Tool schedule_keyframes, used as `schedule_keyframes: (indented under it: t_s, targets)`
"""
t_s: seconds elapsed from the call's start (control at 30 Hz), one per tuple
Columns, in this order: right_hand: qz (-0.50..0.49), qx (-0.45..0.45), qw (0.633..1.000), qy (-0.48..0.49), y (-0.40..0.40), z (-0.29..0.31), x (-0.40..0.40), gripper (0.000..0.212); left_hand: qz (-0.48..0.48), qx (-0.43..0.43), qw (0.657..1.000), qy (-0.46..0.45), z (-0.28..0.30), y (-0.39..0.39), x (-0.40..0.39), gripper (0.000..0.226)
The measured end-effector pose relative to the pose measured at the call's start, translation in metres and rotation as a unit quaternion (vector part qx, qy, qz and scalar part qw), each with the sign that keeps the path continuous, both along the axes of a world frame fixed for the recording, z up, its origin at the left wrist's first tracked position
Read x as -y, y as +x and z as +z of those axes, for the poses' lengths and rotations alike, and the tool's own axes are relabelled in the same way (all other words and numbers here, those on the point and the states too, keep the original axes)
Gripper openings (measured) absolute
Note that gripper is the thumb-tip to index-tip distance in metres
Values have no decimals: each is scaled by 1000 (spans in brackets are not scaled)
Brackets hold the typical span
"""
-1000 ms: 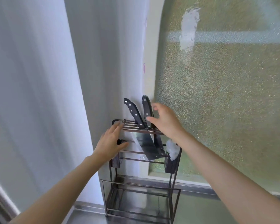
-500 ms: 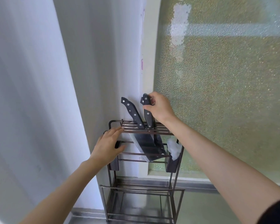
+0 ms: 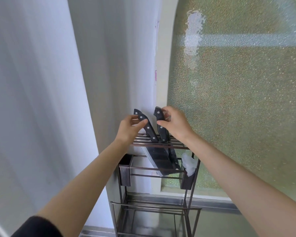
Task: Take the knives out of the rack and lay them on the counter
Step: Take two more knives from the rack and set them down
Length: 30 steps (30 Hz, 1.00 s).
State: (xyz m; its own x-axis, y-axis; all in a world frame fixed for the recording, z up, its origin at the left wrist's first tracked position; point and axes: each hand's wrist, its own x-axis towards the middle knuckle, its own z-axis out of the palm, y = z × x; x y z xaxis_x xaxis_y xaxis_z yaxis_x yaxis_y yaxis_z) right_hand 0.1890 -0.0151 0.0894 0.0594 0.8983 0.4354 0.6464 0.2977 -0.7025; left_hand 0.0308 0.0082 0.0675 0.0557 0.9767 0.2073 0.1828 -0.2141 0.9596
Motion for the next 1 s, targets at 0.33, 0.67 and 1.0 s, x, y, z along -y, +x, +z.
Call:
schedule_keyframes:
  t_s: [0.33,0.67,1.0]
  targets:
    - [-22,-13,1000,1,3,-11,4,26,-12,68,998,-12,9,14,-12,9]
    - [-20,-19,1000,-10,7,-12,0,25,-6,67,994,82,59,-15,-3,6]
    - [17,-8,999,25,-2,25,21,43,13,71,984,160,119,-20,34,16]
